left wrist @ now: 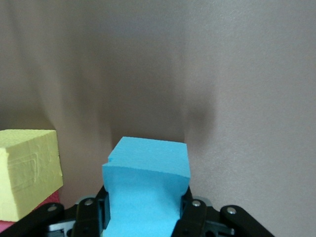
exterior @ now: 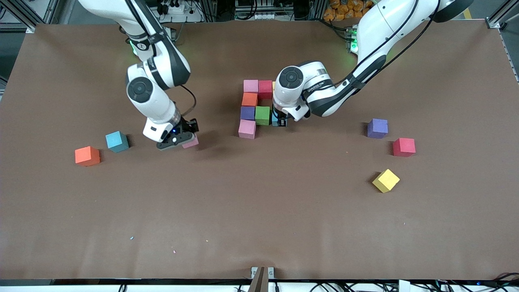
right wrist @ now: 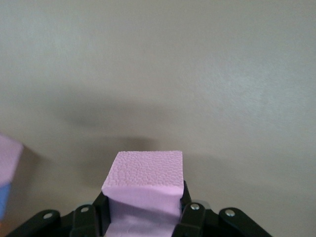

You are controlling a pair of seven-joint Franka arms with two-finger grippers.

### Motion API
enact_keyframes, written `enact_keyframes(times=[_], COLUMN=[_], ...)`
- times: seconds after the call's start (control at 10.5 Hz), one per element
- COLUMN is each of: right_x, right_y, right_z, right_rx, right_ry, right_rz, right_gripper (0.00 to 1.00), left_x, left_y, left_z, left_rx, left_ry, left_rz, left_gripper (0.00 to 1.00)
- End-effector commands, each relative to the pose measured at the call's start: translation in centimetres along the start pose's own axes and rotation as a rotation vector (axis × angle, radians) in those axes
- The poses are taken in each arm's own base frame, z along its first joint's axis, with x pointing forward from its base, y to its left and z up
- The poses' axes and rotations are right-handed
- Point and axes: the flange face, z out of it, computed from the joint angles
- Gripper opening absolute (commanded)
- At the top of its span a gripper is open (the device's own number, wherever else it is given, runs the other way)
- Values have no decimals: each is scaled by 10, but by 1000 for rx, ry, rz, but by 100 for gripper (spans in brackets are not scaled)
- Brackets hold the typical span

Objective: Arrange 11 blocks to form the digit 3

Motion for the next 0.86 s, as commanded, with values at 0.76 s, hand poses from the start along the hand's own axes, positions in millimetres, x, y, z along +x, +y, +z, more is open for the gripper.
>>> enact_keyframes(times=[0.76], right_x=[77], right_y=[-127], right_z=[36], right_rx=[88], right_ry=[-6], right_rz=[459], right_gripper=[0], left_x=[-15], left_y=[-1], left_z=[9], left_rx=[-57], left_ry=[20], left_rz=[-164], left_gripper=[3])
